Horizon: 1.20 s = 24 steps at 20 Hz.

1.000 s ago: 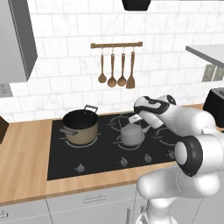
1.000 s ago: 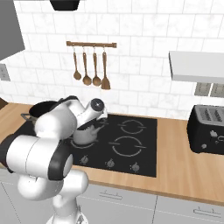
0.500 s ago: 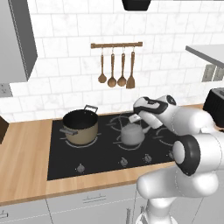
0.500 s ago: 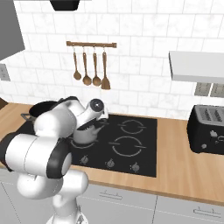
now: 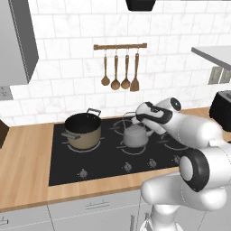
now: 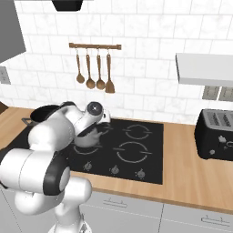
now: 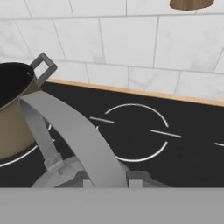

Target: Pick the kettle from the counter and place it on a stove burner. Then turn the burner on.

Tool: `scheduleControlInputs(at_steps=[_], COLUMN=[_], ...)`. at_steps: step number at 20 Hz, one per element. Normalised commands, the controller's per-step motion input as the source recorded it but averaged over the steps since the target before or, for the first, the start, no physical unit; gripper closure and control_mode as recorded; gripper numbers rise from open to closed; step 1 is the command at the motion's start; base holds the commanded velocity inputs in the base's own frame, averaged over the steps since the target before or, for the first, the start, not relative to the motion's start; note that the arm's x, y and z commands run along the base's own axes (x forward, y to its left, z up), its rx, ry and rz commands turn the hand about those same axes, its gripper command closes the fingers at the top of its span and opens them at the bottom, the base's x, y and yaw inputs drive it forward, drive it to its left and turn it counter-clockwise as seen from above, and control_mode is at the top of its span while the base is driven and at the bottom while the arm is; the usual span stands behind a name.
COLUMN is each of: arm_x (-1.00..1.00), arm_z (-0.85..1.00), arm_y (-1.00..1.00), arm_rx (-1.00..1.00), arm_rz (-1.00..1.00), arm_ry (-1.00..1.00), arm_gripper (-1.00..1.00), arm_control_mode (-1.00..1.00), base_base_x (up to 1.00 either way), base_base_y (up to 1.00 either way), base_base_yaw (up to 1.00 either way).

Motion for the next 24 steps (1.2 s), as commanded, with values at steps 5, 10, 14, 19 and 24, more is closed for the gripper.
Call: scheduleControlInputs(at_steps=[5,10,14,19,24], arm_x=[0.00,0.00,0.00,0.00,0.00], arm_z=[-0.07,-0.24,-0.27,-0.14,-0.10], arm_y=[0.25,0.01,-0.09,-0.20,-0.08], arm_rx=[0.00,0.00,0.00,0.00,0.00], arm_rz=[-0.04,-0.01,0.00,0.00,0.00], arm_ry=[-0.01,-0.06,-0.08,-0.05,-0.03], arm_gripper=[1.00,1.00,1.00,1.00,-1.00], arm_control_mode=[-1.00,-1.00,-1.00,-1.00,-1.00], base_base_x=[0.00,0.00,0.00,0.00,0.00], base_base_y=[0.00,0.00,0.00,0.00,0.00], base_base_yaw=[0.00,0.00,0.00,0.00,0.00])
